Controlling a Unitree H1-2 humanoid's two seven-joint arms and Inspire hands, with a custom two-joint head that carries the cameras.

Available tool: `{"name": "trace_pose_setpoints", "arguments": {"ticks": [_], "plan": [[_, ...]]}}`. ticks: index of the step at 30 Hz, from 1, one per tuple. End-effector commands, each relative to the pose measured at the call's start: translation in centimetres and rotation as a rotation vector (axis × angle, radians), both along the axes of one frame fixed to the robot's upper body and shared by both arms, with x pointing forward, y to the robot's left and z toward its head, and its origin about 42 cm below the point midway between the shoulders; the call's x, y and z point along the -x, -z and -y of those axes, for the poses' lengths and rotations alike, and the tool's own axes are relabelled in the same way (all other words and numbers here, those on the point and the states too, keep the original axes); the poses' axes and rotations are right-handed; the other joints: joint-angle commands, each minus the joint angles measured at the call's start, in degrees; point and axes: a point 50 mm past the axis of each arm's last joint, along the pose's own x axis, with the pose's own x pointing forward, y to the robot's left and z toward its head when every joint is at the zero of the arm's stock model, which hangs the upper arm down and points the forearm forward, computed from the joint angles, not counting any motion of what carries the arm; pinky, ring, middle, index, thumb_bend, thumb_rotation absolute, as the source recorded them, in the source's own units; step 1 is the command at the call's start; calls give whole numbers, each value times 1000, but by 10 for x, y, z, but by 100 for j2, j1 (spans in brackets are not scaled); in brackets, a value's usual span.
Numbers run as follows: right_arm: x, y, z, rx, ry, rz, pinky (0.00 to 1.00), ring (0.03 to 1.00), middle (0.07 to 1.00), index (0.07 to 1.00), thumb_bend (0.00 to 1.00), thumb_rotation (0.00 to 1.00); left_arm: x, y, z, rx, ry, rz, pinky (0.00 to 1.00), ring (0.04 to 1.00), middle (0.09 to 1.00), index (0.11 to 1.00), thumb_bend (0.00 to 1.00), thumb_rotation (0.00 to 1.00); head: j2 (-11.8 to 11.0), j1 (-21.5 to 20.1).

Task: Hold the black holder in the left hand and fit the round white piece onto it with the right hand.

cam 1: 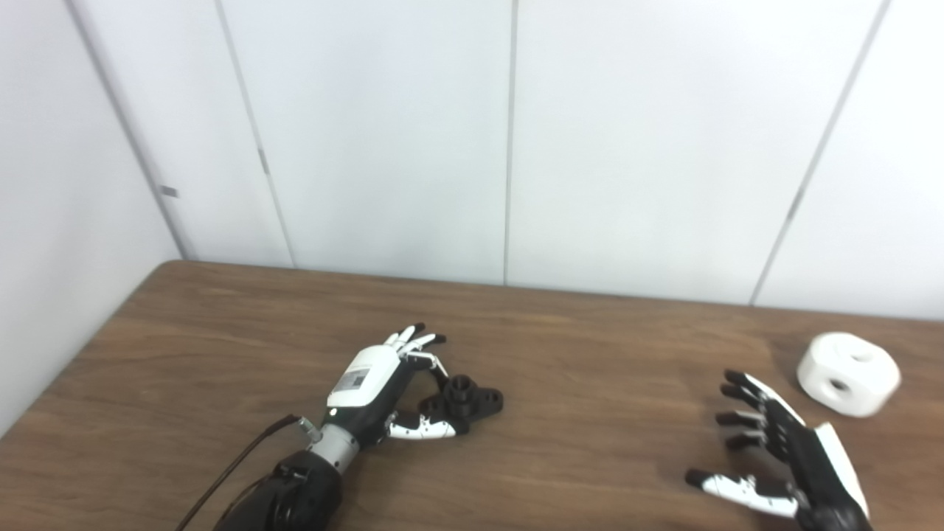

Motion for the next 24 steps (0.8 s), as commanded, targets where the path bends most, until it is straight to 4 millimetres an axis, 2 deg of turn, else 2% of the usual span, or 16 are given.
{"name": "trace_pose_setpoints", "arguments": {"ticks": [1,8,12,18,24], "plan": [[-7,-21,-5,4,-12,106,567,705,831,850,676,82,26,34,33,-8,141,-129,996,1000,914,483,523,55,25,-60],[-6,-26,-4,15,-6,118,572,699,824,848,674,110,31,47,54,-23,238,-208,976,1000,909,483,523,54,86,-231],[-4,-28,-2,27,-6,132,563,688,819,845,667,114,34,57,63,-95,288,-267,977,1000,915,484,523,53,111,-364],[-3,-33,-1,42,-2,142,557,689,821,846,662,115,38,71,67,-196,315,-314,980,1000,909,484,523,54,123,-511],[-5,-42,1,66,0,160,551,694,832,850,666,184,39,79,65,-234,322,-327,973,994,911,484,523,53,112,-677]]}}
